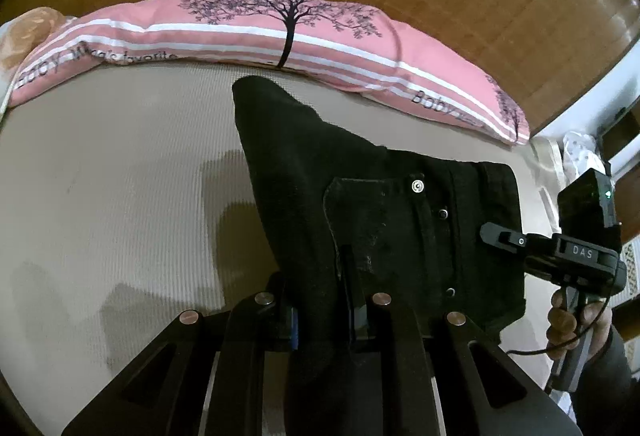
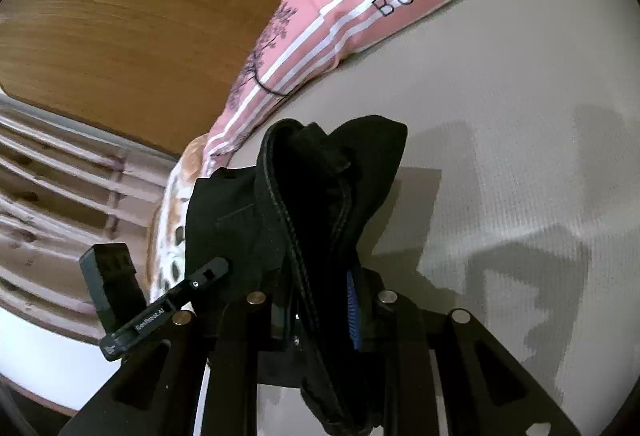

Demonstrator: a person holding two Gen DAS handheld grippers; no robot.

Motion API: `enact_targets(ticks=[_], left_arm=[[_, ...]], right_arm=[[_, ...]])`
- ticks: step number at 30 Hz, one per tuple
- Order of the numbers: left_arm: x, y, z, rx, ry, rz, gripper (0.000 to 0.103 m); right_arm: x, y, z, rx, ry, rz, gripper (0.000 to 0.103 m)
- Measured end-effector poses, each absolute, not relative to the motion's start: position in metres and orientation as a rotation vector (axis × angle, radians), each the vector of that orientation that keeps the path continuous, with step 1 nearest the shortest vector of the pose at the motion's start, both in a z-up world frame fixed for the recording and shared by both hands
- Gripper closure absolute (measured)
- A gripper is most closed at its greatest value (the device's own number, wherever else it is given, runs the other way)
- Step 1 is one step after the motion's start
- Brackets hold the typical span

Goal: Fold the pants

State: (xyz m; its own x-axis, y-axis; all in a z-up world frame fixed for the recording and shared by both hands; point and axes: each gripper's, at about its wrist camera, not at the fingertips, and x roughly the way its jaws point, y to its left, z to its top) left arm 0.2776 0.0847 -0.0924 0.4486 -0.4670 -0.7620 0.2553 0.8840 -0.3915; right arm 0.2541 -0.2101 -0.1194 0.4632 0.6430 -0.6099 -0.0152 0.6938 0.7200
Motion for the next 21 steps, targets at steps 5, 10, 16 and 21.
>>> enact_targets(ticks=[5, 10, 16, 21], left_arm=[[0.293, 0.088, -0.123, -0.182, 1.037, -0.420, 0.081], [0.278, 0.090, -0.140, -0.135, 0.984, -0.371, 0.062], [0.243, 0.088, -0.136, -0.032, 0.911, -0.291, 0.055], [0.200, 0.085, -0.136, 0.043, 0.866, -0.184, 0.053]], right_arm=[[0.278, -0.210, -0.132, 0.631, 1.035, 0.396, 0.083], [0.280, -0.207, -0.153, 0.503, 1.048, 0.294, 0.053], [0.264, -0.190, -0.142, 0.335, 1.014, 0.241, 0.050], [0.221, -0.180, -0.135, 0.201, 0.973, 0.186, 0.050]])
